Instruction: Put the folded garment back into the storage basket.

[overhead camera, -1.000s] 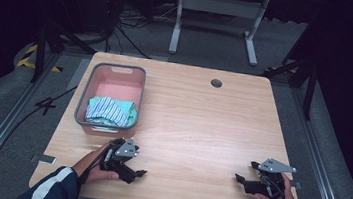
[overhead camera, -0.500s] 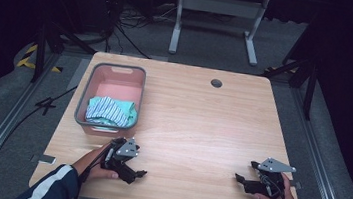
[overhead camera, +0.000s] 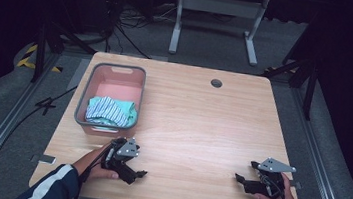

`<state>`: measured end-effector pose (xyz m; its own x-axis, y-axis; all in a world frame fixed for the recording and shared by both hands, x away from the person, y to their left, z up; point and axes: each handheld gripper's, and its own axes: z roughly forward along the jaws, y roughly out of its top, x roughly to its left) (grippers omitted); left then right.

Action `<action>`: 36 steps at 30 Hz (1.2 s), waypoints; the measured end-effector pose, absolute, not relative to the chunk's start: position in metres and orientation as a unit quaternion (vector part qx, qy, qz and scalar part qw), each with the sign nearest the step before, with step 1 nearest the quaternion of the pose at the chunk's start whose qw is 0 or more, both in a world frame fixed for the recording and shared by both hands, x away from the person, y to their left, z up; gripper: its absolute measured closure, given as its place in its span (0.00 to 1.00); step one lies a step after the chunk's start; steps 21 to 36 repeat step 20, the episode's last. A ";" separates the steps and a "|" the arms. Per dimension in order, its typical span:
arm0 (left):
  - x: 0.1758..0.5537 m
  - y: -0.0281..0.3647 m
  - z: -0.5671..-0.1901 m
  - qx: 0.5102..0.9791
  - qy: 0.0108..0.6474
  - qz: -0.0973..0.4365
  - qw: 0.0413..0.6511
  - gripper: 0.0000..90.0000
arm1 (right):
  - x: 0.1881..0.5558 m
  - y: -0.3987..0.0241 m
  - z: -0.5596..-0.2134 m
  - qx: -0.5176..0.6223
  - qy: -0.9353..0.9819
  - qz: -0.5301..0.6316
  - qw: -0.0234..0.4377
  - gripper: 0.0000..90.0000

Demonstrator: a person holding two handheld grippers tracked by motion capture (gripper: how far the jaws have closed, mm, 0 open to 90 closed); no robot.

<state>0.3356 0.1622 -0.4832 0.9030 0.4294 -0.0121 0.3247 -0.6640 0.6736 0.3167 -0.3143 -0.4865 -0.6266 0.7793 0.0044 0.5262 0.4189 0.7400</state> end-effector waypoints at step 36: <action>0.336 0.161 -0.483 0.909 0.209 0.073 0.354 0.08 | 0.317 -0.315 -0.486 0.394 0.825 0.366 0.171 0.22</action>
